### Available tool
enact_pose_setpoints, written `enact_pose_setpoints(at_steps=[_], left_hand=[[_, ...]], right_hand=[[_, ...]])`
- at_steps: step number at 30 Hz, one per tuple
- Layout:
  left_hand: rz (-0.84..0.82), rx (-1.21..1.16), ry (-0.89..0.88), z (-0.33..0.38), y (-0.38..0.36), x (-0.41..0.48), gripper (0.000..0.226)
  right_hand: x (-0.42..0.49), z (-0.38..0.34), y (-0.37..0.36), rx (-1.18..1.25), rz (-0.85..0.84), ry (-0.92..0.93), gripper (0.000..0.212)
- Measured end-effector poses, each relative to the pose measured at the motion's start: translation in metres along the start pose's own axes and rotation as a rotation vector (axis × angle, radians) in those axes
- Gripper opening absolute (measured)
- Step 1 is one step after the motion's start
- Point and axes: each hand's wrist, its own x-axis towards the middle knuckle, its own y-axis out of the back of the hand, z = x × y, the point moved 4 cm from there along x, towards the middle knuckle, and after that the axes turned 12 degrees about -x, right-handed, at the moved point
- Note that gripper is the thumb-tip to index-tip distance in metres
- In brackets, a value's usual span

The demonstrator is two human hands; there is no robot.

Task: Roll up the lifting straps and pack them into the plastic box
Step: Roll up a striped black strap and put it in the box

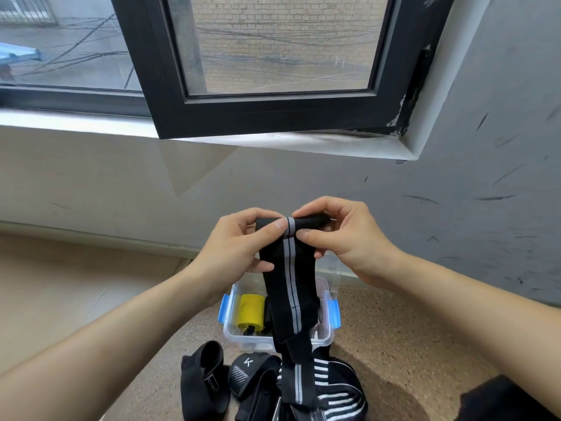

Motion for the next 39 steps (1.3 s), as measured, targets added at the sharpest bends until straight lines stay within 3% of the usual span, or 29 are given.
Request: enact_pose_setpoints(at_steps=[5, 8, 14, 21, 24, 30, 35, 39], left_hand=[[0.01, -0.024, -0.078, 0.005, 0.004, -0.001, 0.022], [0.006, -0.029, -0.13, 0.006, 0.005, -0.002, 0.026], [0.024, 0.082, -0.274, 0.009, 0.002, -0.005, 0.031], [-0.094, 0.072, 0.004, -0.004, -0.001, -0.002, 0.032], [-0.082, 0.047, 0.007, -0.003, -0.003, -0.003, 0.036], [-0.013, 0.005, -0.022, -0.003, -0.003, -0.001, 0.021], [-0.021, -0.002, -0.081, 0.0, 0.0, -0.001, 0.02], [-0.041, -0.015, -0.154, 0.005, -0.001, -0.003, 0.025]], right_hand=[[0.0, 0.0, -0.003, 0.034, -0.057, -0.102, 0.037], [0.001, 0.003, -0.003, 0.048, -0.083, -0.167, 0.029], [0.001, -0.005, -0.001, 0.015, -0.068, -0.091, 0.021], [-0.001, -0.01, 0.004, 0.035, -0.01, -0.028, 0.018], [-0.001, -0.009, 0.006, 0.02, 0.034, -0.003, 0.019], [0.0, -0.006, 0.003, -0.016, 0.019, 0.01, 0.022], [0.0, -0.001, 0.002, -0.037, -0.044, -0.107, 0.037], [-0.001, 0.003, -0.003, 0.028, -0.136, -0.192, 0.023]])
